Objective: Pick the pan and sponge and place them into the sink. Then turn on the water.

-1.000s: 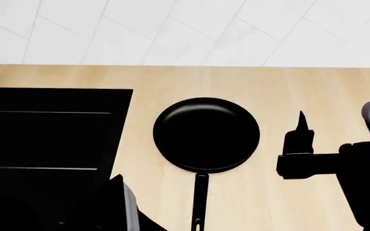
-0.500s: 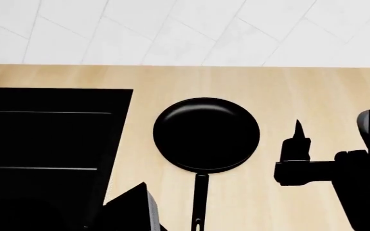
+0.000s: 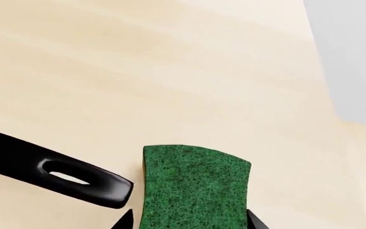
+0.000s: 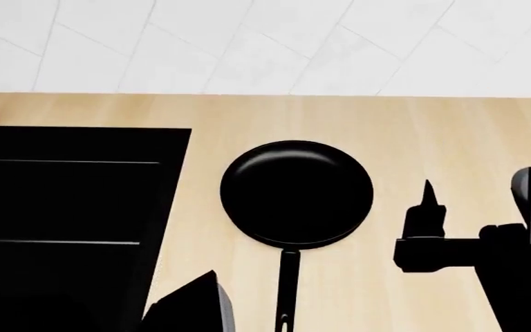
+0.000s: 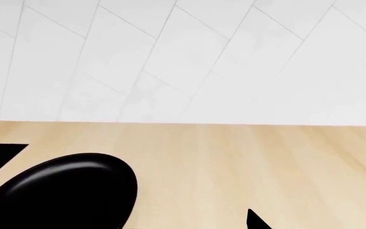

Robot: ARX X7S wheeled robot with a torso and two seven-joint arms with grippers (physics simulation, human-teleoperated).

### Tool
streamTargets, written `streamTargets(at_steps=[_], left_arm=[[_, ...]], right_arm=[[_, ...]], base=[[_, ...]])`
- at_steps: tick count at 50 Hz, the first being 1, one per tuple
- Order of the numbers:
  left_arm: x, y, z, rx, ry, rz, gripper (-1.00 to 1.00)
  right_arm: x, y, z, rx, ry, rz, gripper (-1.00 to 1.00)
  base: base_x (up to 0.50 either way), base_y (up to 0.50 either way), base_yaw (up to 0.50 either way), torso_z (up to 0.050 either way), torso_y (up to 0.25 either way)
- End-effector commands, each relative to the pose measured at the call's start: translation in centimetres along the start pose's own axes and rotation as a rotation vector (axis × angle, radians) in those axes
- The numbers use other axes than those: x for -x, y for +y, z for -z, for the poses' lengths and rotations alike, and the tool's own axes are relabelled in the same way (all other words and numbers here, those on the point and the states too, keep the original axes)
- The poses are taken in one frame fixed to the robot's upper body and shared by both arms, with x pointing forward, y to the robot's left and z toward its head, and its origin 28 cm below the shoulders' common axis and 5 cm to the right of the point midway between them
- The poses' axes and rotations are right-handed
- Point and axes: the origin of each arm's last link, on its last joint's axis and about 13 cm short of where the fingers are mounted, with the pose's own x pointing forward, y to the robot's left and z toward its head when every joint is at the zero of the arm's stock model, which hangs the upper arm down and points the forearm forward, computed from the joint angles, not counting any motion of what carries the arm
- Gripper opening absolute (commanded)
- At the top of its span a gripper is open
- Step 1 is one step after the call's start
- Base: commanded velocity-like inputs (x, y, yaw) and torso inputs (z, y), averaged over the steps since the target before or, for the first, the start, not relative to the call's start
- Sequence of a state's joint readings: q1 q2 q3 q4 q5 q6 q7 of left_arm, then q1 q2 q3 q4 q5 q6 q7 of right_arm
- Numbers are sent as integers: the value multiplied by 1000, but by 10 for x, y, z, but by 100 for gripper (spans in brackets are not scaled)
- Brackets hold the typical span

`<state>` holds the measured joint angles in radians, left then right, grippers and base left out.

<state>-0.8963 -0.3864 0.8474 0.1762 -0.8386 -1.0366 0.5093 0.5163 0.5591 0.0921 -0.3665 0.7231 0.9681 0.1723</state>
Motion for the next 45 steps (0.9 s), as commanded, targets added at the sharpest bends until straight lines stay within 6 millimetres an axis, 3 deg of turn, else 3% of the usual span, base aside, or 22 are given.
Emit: streamTargets(at_steps=[1,17,27,45], left_arm=[[-13,-18,12,44,63,121,-100],[-6,-30,-2,-30,15,100,-100],[23,-33,-8,-52,-94,-24,-100],[58,-44,-12,-28,-278,-190,-100]], right_arm=[[0,0,1,-4,0,5,100],[0,-1,-1,-7,-3,12,100],[-1,-3,-2,-11,4,40,100],[-7,0,-4,25,82,113,100]], base=[[0,0,0,0,0],[-1,0,0,0,0],[0,0,0,0,0],[0,0,0,0,0]])
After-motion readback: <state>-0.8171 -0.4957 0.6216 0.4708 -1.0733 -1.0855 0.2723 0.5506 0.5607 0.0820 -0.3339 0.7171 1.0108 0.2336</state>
